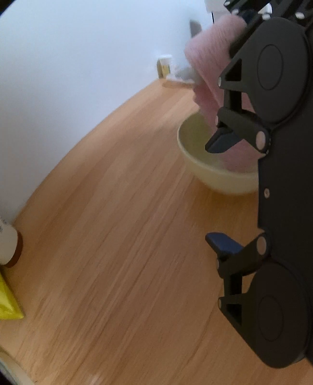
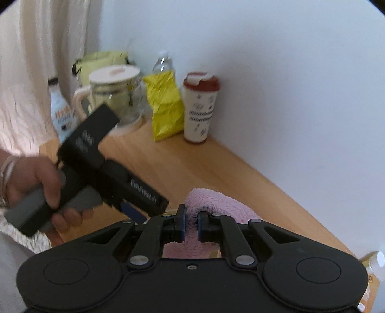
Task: Clean bowl
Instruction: 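Lower the bowl over the cloth and open the left gripper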
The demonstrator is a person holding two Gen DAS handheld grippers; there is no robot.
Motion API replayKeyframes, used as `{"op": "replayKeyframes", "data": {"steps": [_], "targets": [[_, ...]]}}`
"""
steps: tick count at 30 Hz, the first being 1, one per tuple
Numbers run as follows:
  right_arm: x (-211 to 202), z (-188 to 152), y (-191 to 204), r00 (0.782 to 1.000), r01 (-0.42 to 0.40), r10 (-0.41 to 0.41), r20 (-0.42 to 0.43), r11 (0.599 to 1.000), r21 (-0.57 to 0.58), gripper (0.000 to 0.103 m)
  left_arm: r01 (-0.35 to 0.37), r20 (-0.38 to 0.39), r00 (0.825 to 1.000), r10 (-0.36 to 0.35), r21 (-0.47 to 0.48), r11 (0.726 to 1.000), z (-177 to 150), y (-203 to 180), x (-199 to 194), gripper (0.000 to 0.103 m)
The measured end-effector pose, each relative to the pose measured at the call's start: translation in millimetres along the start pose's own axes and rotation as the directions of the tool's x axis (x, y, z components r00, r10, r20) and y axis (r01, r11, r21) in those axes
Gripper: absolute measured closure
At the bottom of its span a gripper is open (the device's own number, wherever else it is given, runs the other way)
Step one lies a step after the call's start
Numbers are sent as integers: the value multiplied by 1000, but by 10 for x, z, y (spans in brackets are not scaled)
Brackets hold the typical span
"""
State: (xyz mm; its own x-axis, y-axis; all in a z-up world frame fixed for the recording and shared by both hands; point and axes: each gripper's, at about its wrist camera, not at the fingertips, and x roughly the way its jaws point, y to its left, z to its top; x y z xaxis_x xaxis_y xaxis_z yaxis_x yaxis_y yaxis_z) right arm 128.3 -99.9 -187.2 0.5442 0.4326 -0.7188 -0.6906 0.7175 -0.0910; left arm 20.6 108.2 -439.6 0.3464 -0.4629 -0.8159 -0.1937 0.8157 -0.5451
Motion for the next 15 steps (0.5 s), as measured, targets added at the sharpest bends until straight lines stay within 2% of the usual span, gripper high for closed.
{"op": "replayKeyframes", "data": {"steps": [2,3,5,7,13,15], "targets": [[129,-14,39,999,-5,4,-50,1000,-23,93,5,9,1000,-5,11,1000,-90,-62,-11,18],[202,-32,55,997,-11,9,-76,1000,-27,93,12,14,1000,-13,19,1000,-123,-118,-34,13],[314,-68,77,994,-26,24,-103,999,-23,93,17,23,1000,-19,52,998,-149,-257,-79,10],[450,-89,97,987,-51,46,-153,998,-29,91,-7,30,1000,4,103,995,-203,-299,-167,3],[787,-139,170,959,-111,105,-264,994,-8,88,-7,28,1000,2,192,981,-475,-477,-120,2],[853,-144,146,946,-142,148,-290,989,44,85,-4,26,1000,-1,216,976,-501,-567,-141,2]]}}
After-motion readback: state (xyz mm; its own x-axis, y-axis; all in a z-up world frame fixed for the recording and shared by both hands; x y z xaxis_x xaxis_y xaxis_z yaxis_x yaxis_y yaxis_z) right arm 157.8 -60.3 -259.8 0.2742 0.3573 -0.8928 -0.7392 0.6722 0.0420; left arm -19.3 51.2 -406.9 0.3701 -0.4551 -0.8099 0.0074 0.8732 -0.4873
